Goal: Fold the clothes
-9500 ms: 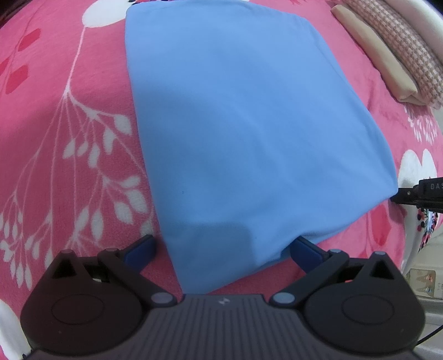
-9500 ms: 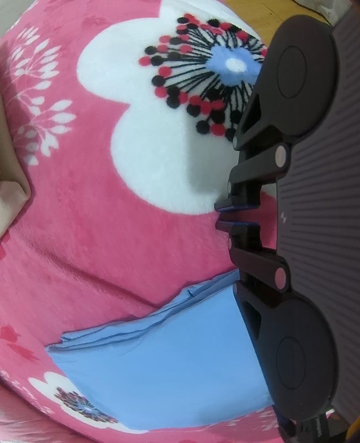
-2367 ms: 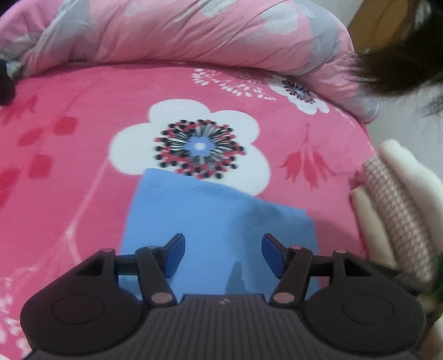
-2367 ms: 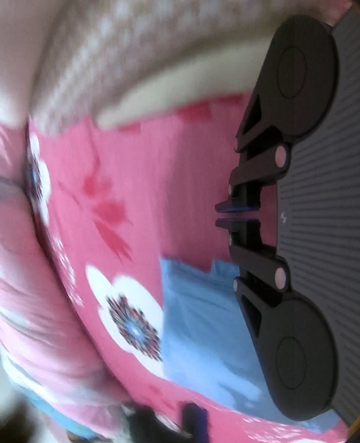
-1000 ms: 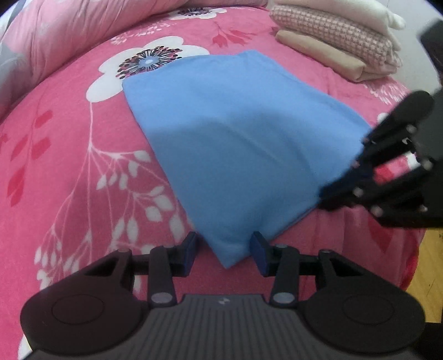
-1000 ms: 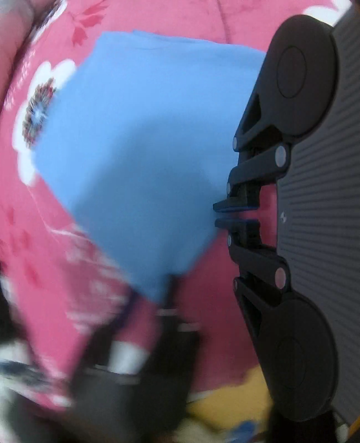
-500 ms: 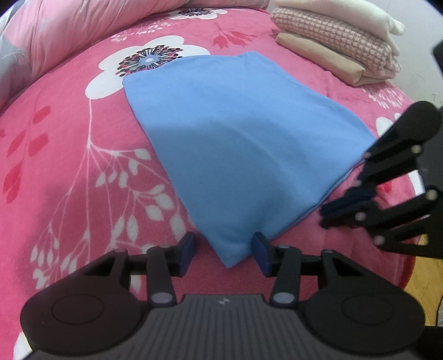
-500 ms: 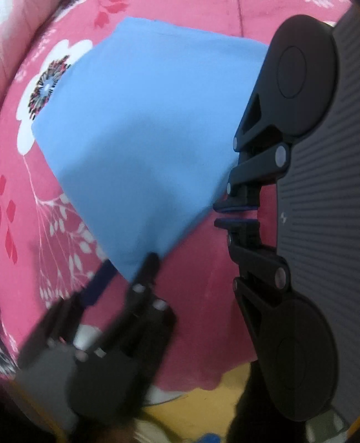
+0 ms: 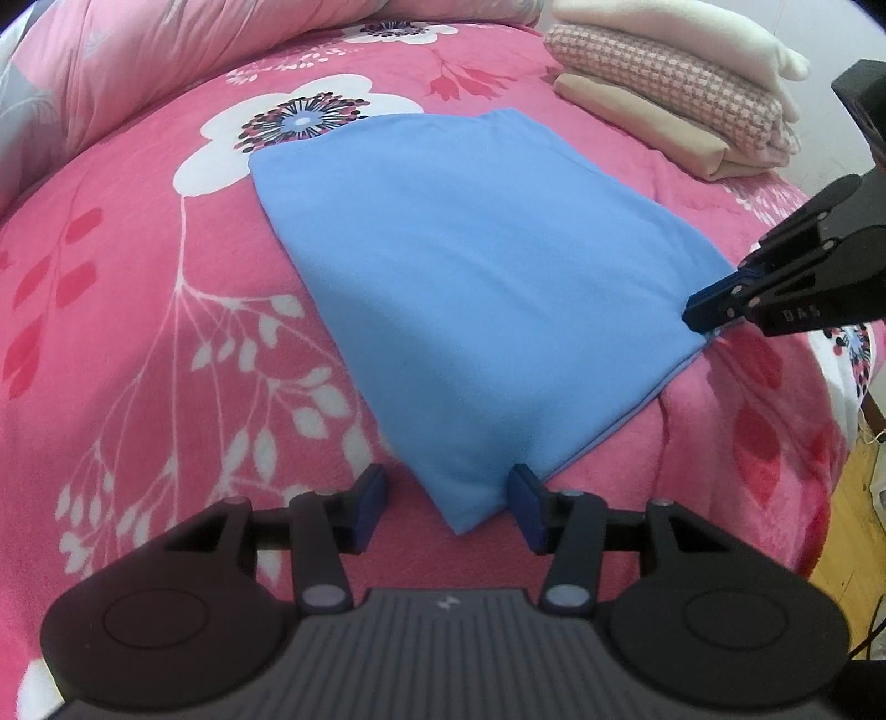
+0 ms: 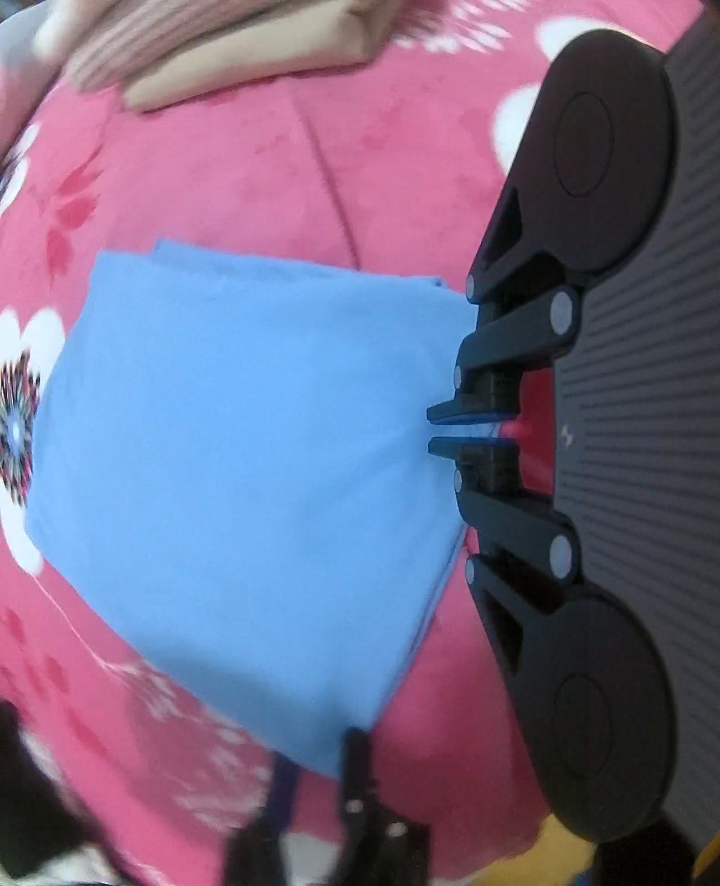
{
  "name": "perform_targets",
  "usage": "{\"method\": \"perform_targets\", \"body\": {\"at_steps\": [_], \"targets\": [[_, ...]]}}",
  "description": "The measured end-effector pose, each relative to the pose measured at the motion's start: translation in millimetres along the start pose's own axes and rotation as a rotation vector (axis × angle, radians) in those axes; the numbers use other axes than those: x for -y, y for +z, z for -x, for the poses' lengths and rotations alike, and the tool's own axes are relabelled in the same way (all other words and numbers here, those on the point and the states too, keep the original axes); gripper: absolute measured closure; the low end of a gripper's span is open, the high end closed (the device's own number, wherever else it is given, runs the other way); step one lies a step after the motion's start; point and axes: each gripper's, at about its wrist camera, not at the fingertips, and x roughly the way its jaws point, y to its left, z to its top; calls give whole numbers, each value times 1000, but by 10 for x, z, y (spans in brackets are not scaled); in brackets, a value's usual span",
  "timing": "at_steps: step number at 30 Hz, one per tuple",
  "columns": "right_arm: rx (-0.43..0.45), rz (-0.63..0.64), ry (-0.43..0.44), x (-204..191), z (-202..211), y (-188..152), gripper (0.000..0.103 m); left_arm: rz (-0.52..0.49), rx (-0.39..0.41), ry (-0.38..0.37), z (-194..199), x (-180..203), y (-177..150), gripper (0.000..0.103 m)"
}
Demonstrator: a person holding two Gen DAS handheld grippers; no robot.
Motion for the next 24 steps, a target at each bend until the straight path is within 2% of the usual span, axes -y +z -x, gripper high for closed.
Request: {"method": "perform_targets", "body": {"at_steps": [13,24], "targets": [[-24,-58,34,153,-51,-3,98,18,10,-8,5,-24,-18,52],[-29,-82,23,147,-70,-7,98,21,14,-22,-7,-44,-39,52]]}}
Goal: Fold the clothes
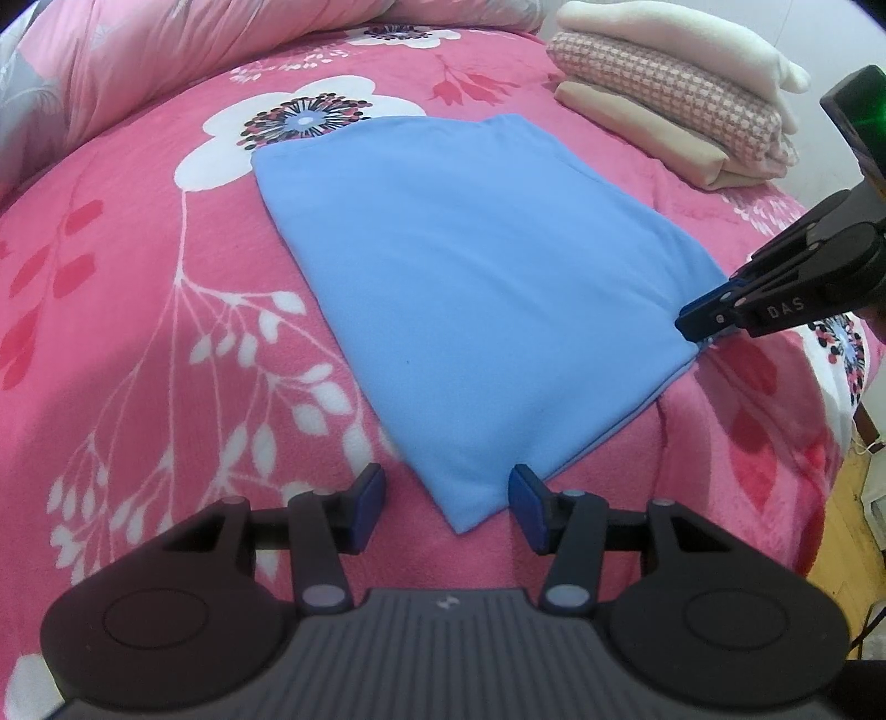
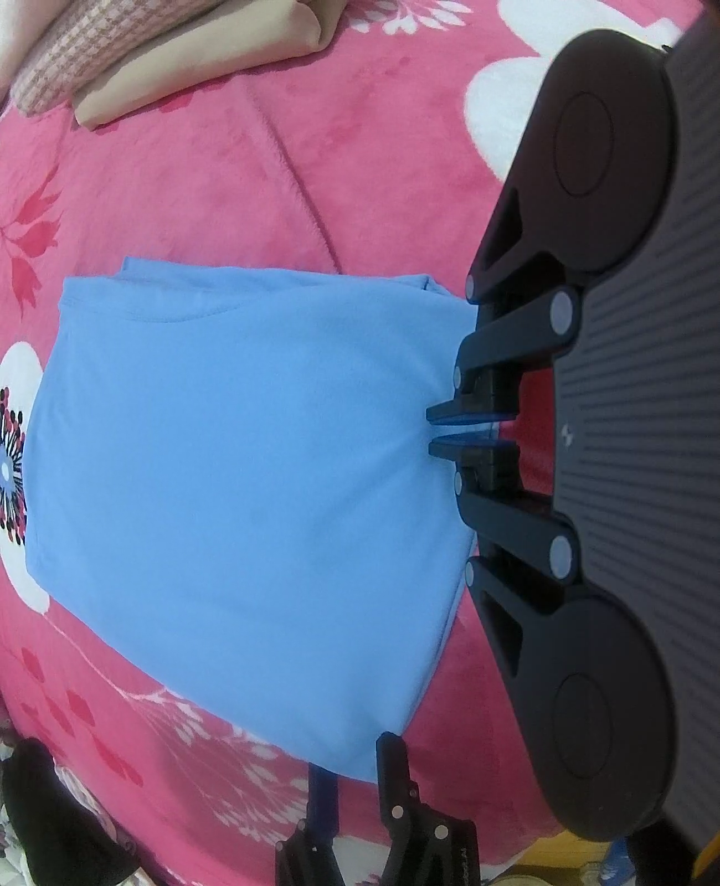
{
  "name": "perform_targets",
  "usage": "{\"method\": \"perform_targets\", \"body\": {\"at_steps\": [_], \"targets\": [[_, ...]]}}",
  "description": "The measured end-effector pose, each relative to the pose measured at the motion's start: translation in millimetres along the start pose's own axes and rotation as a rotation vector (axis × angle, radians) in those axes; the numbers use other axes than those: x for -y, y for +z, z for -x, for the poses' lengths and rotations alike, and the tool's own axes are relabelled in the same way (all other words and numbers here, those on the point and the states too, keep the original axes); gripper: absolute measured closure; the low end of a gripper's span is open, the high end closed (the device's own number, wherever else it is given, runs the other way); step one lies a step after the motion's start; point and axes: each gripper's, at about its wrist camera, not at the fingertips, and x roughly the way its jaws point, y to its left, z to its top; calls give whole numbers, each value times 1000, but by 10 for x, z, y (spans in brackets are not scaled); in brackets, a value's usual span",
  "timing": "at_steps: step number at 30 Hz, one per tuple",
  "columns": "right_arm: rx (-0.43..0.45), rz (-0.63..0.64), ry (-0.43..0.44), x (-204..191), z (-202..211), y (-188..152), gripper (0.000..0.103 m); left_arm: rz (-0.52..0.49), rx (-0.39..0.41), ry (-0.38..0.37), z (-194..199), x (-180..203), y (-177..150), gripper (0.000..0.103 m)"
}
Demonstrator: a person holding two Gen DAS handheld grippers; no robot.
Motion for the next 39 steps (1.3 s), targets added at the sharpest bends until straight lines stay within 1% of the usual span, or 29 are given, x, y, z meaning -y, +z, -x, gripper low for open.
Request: {"method": "perform_targets", "body": {"at_steps": [11,19,26,31,32,34,39], "targets": [[-2,-14,-1,-18,-22,-11,98,-2,3,-4,-2,-3,-19,51],[-1,-17,-6,-42,-22,-25,98,-5,-12,0,42,6,-58,50],[4,-20,-9,-64,-18,-54,98,56,-48,3,143,-80,11,50],[7,-21,-8,-63,-16,-67,98,57,8,10,354,-161,131,49],[7,-22,-8,-62,-16,-67,98,58,20,13,387,-172,158,47],[7,-22,-8,-64,-16,-71,98,51,45,19,428,-182,234,45],[8,-20,-9,-63,-9,-76,98,56,92,21,443,-187,409,44]]}}
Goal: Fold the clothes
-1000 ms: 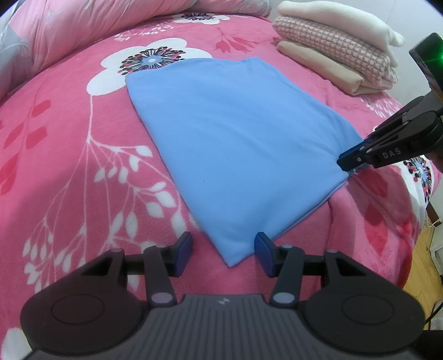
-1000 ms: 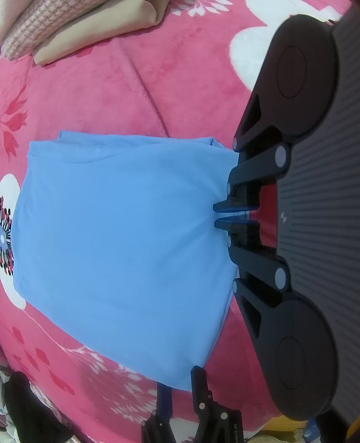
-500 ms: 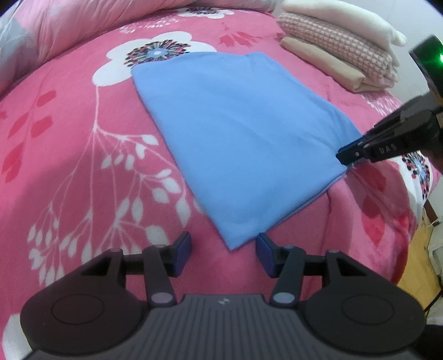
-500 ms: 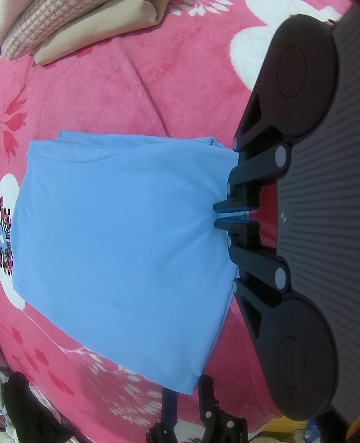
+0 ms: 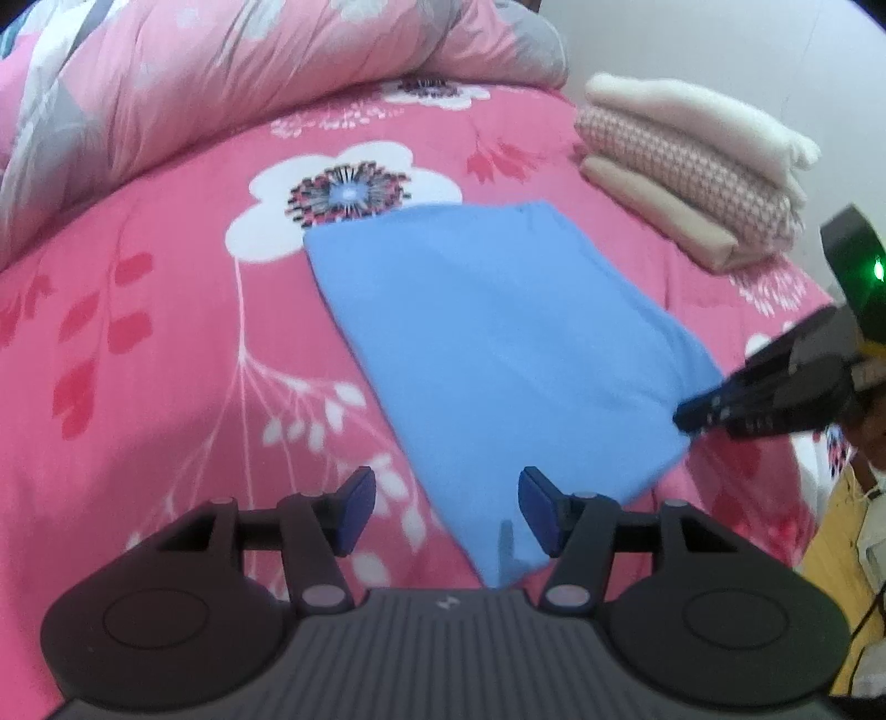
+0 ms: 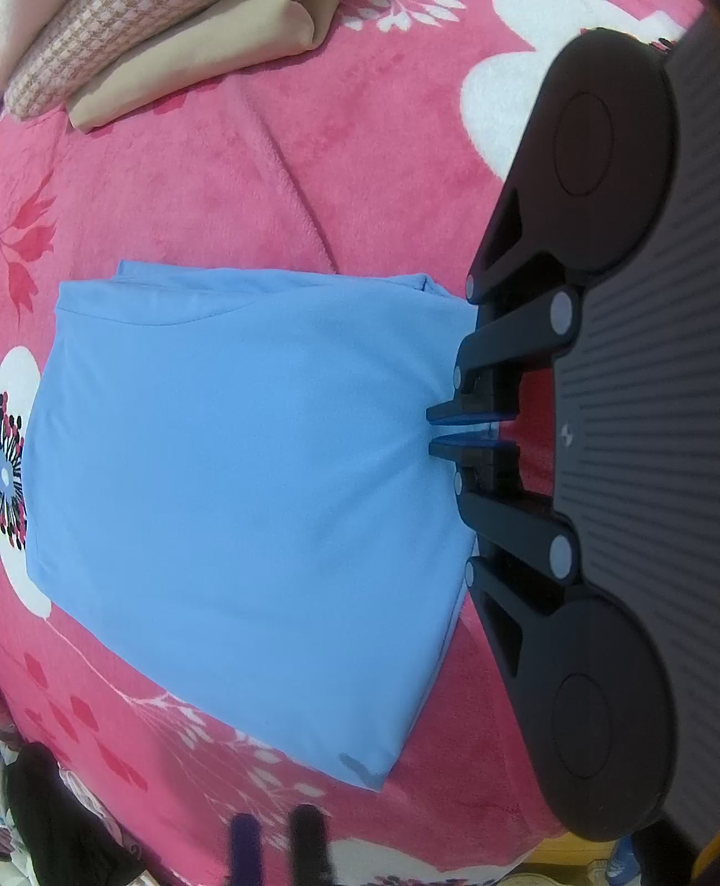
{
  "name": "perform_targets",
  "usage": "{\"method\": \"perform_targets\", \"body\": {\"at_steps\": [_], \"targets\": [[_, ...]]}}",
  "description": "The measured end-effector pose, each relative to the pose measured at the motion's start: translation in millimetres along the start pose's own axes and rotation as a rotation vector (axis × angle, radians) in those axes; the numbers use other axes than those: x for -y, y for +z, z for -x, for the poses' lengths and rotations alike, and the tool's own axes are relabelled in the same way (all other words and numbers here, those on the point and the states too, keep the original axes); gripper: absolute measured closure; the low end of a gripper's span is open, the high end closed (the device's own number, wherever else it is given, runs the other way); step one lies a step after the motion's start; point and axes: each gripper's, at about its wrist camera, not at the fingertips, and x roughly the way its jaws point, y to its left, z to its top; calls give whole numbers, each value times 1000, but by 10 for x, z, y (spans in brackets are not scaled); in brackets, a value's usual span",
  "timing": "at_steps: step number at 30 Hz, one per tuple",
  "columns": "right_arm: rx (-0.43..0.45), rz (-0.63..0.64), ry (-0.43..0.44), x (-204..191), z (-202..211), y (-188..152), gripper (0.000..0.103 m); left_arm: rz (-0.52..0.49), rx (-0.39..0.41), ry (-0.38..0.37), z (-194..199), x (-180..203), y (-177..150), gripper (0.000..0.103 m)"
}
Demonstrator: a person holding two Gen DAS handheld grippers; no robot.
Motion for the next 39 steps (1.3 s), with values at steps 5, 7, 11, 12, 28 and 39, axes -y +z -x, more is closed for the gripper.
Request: {"method": "perform_targets", "body": {"at_steps": [5,7,11,12,28,39], "targets": [[2,-4,-1,-12,5,-16,98,5,22,-2,-113,40,126,44],[4,-5,1,-7,5,-23,98,16,28,-3,-168,53,168,44],[8,-8,5,4,2,-31,98,18,33,-7,-268,87,236,44],[9,-8,6,5,-1,-34,98,17,33,-7,-294,95,255,44],[0,-3,53,140,4,-52,98,33,-90,-8,-678,223,222,45],[-16,-7,90,192,-3,-40,98,46,-100,3,-694,258,214,45]]}}
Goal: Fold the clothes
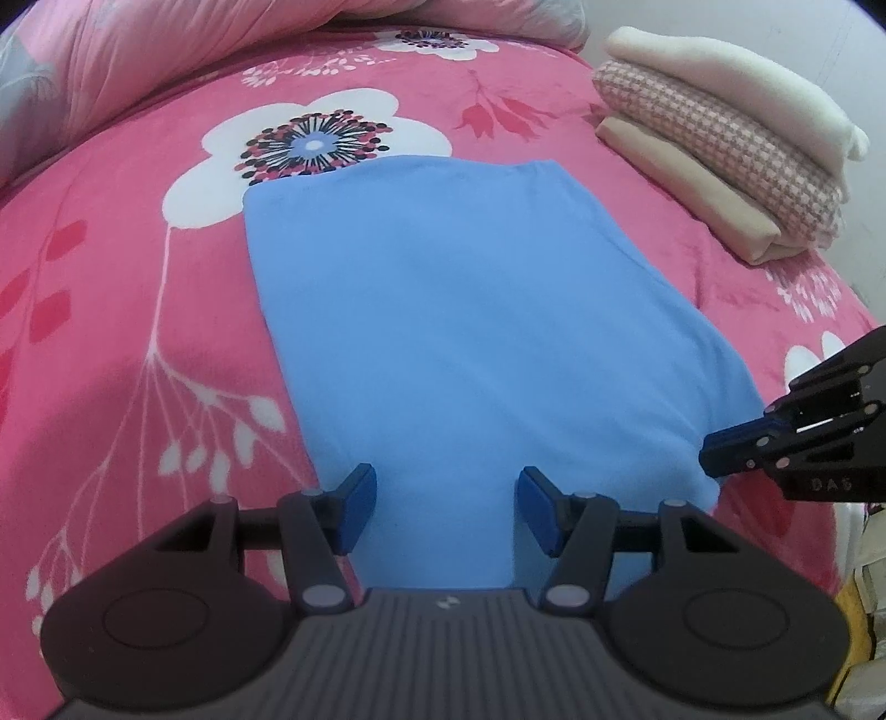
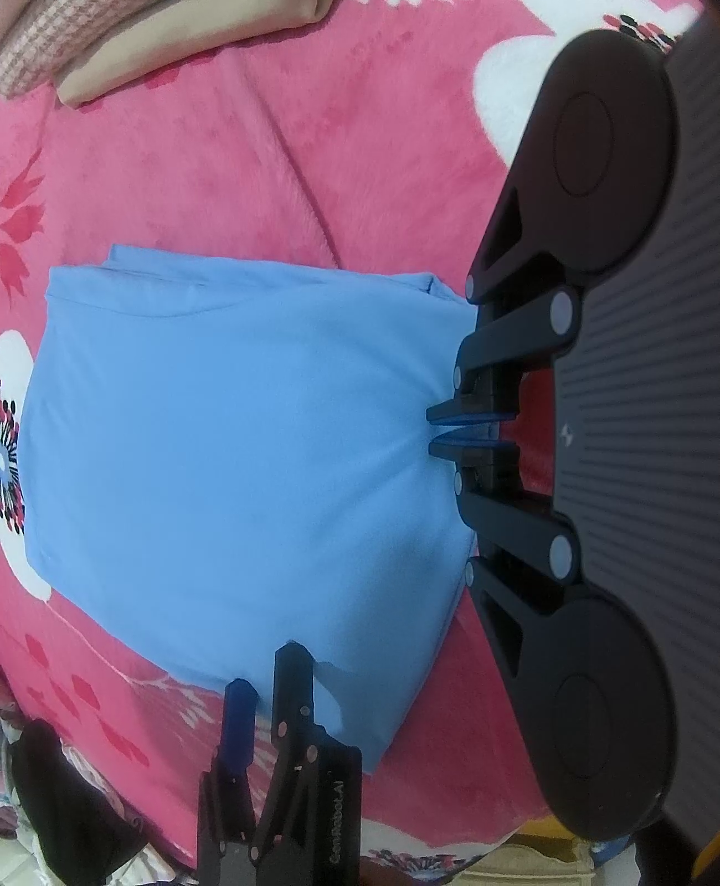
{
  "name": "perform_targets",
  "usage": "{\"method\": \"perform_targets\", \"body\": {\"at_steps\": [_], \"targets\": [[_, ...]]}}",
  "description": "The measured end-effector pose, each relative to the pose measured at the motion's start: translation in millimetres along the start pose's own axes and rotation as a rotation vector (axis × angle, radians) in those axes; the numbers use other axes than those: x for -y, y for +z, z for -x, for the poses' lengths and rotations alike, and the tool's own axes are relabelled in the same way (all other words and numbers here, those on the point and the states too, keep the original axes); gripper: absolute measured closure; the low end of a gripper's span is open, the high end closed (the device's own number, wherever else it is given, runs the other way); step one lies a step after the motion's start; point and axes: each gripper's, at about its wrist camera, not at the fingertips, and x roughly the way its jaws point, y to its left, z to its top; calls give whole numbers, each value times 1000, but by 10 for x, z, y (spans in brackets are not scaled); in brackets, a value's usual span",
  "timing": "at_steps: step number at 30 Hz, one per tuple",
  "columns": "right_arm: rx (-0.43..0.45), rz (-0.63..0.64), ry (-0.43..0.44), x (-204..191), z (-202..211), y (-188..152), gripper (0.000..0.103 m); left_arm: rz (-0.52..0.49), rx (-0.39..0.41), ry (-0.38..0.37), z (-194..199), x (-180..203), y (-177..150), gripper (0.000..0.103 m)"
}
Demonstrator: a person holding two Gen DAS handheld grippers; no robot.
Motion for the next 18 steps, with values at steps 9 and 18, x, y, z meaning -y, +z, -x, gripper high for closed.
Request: {"method": "perform_targets", "body": {"at_steps": [9,18], "targets": [[-3,-6,2,-34,-38,16,98,3,0,1,-13,8,3,44],[0,-2,0,-1,-28,21,98,-1,3,3,-13,4,3,44]]}}
